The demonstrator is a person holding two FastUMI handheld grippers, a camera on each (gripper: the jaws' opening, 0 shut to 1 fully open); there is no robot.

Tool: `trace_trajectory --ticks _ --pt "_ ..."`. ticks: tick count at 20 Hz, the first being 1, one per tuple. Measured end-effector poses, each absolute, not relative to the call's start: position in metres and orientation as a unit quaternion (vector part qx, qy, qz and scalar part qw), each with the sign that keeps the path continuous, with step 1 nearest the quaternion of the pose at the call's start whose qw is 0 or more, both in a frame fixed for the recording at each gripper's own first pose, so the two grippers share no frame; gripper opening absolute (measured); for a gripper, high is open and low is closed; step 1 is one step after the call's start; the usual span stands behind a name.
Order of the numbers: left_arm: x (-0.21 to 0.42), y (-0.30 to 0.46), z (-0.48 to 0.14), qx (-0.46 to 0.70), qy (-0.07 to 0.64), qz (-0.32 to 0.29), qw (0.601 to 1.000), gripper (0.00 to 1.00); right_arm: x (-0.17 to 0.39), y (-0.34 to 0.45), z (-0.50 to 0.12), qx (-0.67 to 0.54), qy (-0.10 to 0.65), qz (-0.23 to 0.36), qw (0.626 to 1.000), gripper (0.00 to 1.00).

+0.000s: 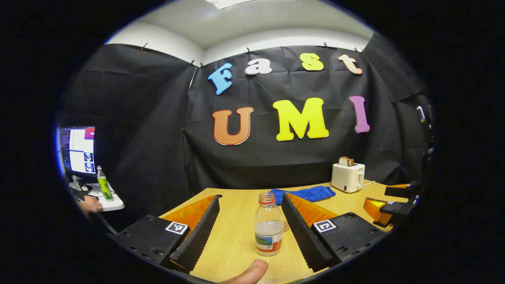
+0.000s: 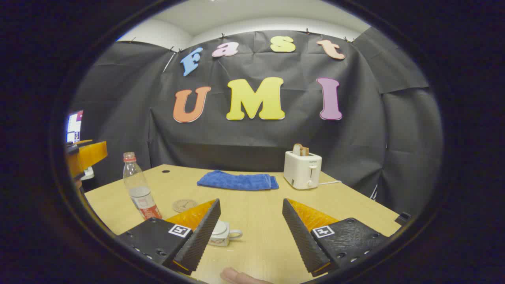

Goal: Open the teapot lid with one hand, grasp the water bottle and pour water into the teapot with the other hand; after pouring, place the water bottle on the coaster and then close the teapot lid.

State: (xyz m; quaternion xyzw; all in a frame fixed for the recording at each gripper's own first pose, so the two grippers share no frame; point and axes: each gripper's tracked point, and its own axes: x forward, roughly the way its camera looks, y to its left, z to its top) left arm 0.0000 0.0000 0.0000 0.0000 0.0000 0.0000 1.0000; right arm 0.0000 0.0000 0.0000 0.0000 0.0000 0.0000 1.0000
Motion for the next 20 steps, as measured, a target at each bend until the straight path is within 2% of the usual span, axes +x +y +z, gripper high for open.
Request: trace_trajectory --ticks 6,7,8,9,12,20 --pt "0.003 0.006 -0.009 0.012 0.007 0.004 1.000 0.99 0.000 -0.018 -0.006 -0.009 0.007 -0.025 1.000 0.95" --pt "0.004 0.006 -0.012 0.010 0.010 0.006 1.000 0.99 0.000 -0.020 -0.010 -0.006 0.008 -0.025 1.000 0.93" --pt "0.006 0.006 -0.013 0.007 0.012 0.006 1.000 0.99 0.001 -0.021 -0.012 -0.001 0.013 -0.022 1.000 0.98" --pt "0.006 0.008 -0.015 0.003 0.015 0.007 1.000 0.99 0.001 -0.021 -0.014 0.004 0.015 -0.020 1.000 0.95" --pt "0.006 0.004 -0.014 0.001 0.014 0.001 1.000 0.99 0.002 -0.024 -0.013 0.008 0.015 -0.018 1.000 0.97" --pt "0.009 -0.002 -0.019 0.001 0.016 -0.008 1.000 0.99 0.012 -0.008 -0.020 0.007 0.017 0.011 1.000 0.95"
